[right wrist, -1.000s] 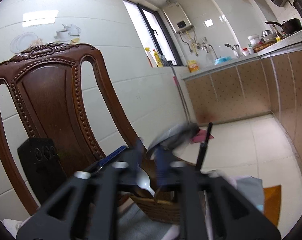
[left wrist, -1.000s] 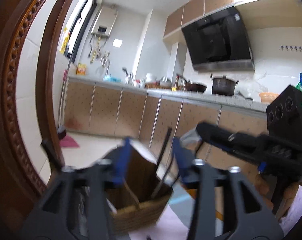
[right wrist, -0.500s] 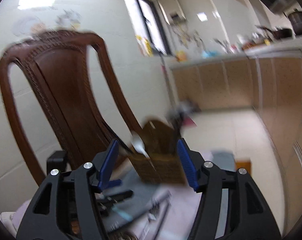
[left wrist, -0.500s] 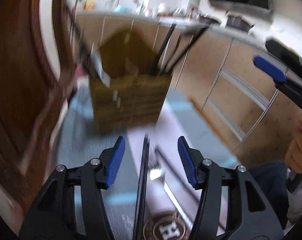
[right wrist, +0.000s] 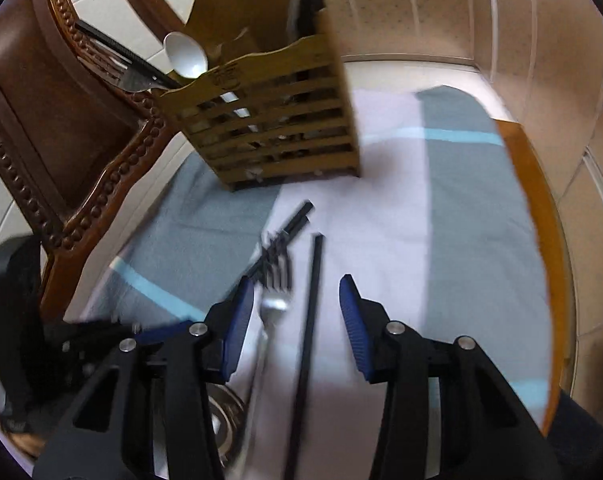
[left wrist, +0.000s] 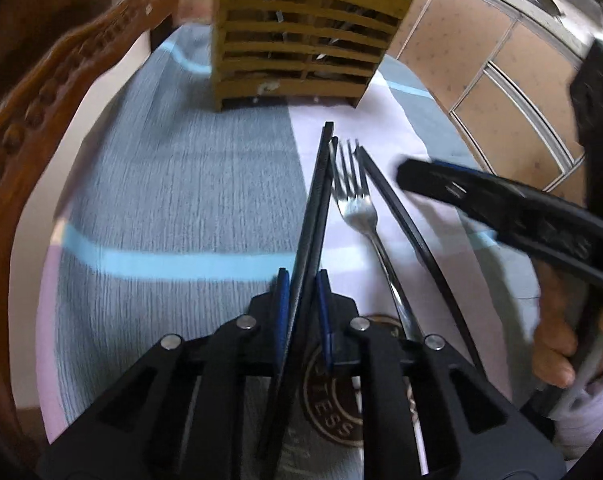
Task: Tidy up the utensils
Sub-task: 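Move both grippers back down to the chopsticks and forks on the cloth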
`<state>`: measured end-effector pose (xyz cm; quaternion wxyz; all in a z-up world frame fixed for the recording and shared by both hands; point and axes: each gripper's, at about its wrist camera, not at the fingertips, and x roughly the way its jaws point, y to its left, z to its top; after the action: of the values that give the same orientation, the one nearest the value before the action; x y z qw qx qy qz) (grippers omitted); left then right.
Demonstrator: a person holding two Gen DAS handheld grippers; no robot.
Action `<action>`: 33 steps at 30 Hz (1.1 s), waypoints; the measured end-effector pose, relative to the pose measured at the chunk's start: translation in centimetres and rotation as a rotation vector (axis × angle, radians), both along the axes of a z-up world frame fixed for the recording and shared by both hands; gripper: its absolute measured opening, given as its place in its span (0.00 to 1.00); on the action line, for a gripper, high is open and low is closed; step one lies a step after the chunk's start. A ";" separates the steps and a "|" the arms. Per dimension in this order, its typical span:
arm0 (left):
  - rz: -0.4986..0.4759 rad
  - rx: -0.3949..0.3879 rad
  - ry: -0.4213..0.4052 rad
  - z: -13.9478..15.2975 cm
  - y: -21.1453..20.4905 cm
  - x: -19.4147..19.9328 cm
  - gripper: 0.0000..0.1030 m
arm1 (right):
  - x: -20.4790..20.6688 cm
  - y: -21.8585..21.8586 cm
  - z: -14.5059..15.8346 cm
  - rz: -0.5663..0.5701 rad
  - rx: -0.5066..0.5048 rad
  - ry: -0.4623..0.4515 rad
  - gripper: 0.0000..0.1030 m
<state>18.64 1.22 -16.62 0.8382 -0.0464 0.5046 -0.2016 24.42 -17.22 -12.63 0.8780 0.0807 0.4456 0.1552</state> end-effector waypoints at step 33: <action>0.033 -0.026 0.064 0.7 -0.6 -0.6 0.26 | -1.9 -6.9 -0.2 -0.061 -0.006 0.082 0.04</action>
<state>18.02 0.58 -15.94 0.8241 -0.0722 0.5277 -0.1930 22.55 -24.13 -12.80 0.8637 0.0981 0.4787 0.1235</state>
